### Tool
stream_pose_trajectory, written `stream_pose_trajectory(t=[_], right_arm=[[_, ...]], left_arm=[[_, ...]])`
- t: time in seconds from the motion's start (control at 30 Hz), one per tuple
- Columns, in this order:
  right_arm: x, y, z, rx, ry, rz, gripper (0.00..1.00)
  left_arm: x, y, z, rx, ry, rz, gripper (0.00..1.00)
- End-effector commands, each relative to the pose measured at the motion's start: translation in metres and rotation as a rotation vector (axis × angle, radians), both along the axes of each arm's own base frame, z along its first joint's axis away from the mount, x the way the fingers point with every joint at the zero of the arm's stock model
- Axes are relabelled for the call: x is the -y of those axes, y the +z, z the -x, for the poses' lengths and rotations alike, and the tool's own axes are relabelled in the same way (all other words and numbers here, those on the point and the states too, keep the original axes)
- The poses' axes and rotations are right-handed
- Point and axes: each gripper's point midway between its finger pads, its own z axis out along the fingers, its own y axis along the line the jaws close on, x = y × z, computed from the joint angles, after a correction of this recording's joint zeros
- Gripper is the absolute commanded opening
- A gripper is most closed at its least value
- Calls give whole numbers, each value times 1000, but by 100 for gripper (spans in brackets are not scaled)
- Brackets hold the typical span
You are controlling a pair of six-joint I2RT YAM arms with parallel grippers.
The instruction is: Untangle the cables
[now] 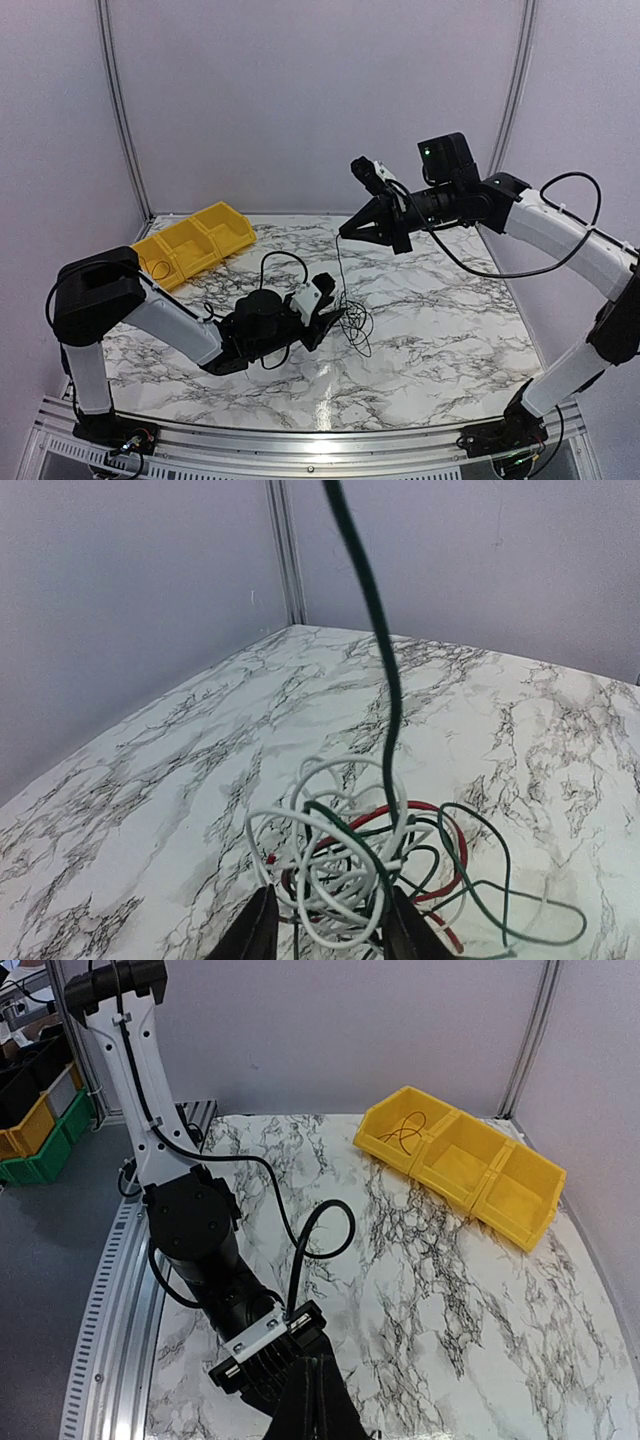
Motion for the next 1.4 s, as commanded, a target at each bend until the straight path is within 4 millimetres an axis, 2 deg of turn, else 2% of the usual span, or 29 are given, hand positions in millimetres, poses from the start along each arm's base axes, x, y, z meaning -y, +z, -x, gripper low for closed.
stream_pose_trajectory(t=[0.0, 0.07, 0.13, 0.27, 0.33, 0.4, 0.57, 0.67, 0.7, 0.8, 0.83, 0.9, 0.97, 1.07, 1.17, 1.27, 1.37], right_arm=[[-1, 39, 13, 32, 59, -59, 0], [0, 59, 16, 62, 70, -82, 0], [3, 88, 22, 100, 83, -126, 0], [11, 143, 44, 132, 134, -224, 0], [15, 161, 50, 153, 139, -248, 0], [17, 168, 49, 175, 125, -252, 0], [18, 145, 34, 178, 49, -207, 0], [17, 125, 23, 166, 5, -179, 0], [16, 117, 19, 161, -10, -167, 0], [15, 86, 6, 143, -53, -120, 0], [15, 76, 2, 139, -66, -107, 0], [15, 59, -5, 129, -88, -85, 0], [13, 41, -8, 115, -95, -65, 0], [11, 23, -13, 94, -102, -46, 0], [6, 12, -12, 56, -78, -40, 0], [2, 9, -10, 25, -58, -47, 0], [0, 8, -10, 4, -48, -50, 0]], left_arm=[[16, 19, -5, 31, -3, 115, 33], [20, 11, -6, 18, -8, 112, 29], [23, 5, -6, 6, -19, 110, 26], [26, -6, -5, -20, -25, 110, 21], [25, -10, -4, -31, -27, 109, 18], [22, -11, -3, -40, -24, 109, 16], [-1, -13, 3, -60, 10, 100, 9], [-22, -13, 9, -85, 38, 100, 9], [-31, -11, 12, -98, 52, 110, 12], [-67, -6, 15, -114, 151, 124, 33], [-78, 2, 17, -110, 175, 140, 42], [-94, 7, 23, -110, 189, 146, 52], [-102, 16, 31, -109, 169, 154, 57], [-99, 35, 44, -95, 99, 150, 60], [-82, 57, 53, -73, 1, 147, 60], [-58, 83, 53, -57, -59, 170, 60], [-38, 90, 43, -65, -59, 163, 62]])
